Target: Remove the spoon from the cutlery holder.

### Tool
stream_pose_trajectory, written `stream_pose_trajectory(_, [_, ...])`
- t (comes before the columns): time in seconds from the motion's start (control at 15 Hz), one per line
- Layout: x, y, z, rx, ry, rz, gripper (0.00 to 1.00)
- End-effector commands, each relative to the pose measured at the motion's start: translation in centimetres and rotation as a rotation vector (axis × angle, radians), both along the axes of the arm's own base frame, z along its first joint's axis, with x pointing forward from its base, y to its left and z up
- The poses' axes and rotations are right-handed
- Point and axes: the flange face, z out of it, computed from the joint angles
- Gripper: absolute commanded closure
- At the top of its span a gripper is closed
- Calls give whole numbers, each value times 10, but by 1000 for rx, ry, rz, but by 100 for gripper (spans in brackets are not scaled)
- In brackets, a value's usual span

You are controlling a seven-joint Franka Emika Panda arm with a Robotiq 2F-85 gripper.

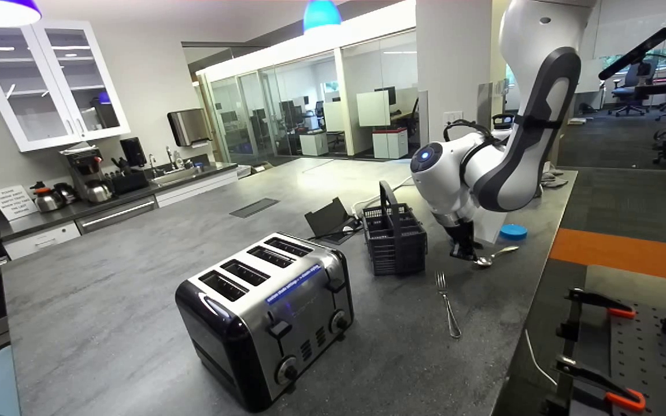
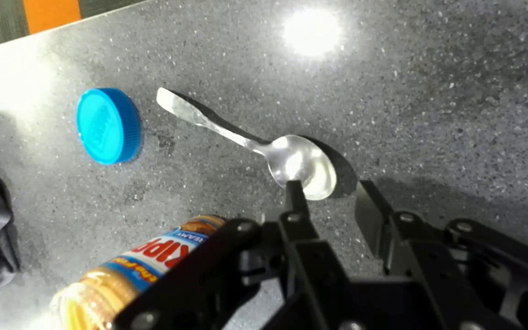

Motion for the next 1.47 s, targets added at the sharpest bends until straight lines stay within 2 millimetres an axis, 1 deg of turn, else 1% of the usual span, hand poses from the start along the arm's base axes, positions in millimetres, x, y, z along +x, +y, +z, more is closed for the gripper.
stream_pose_trajectory(0.0, [-1, 10, 22, 20, -74, 17, 34])
stream_pose_trajectory(0.27, [-1, 16, 72, 107, -189, -2, 3])
stream_pose_trajectory(0.33, [-2, 17, 86, 129, -218, -29, 0])
stream_pose_trajectory(0.6, [-14, 23, 147, 264, -300, -79, 0])
stream_pose_trajectory(0.8, [-22, 25, 194, 311, -383, -78, 0])
stream_pose_trajectory(1.0, [-27, 27, 232, 344, -454, -58, 0])
stream_pose_trajectory(1.13, [-31, 29, 249, 362, -485, -42, 0])
stream_pose_trajectory(1.27, [-34, 30, 260, 380, -505, -24, 0])
stream_pose_trajectory(1.33, [-35, 31, 263, 385, -507, -20, 0])
stream_pose_trajectory(1.4, [-24, 30, 258, 379, -510, -33, 0])
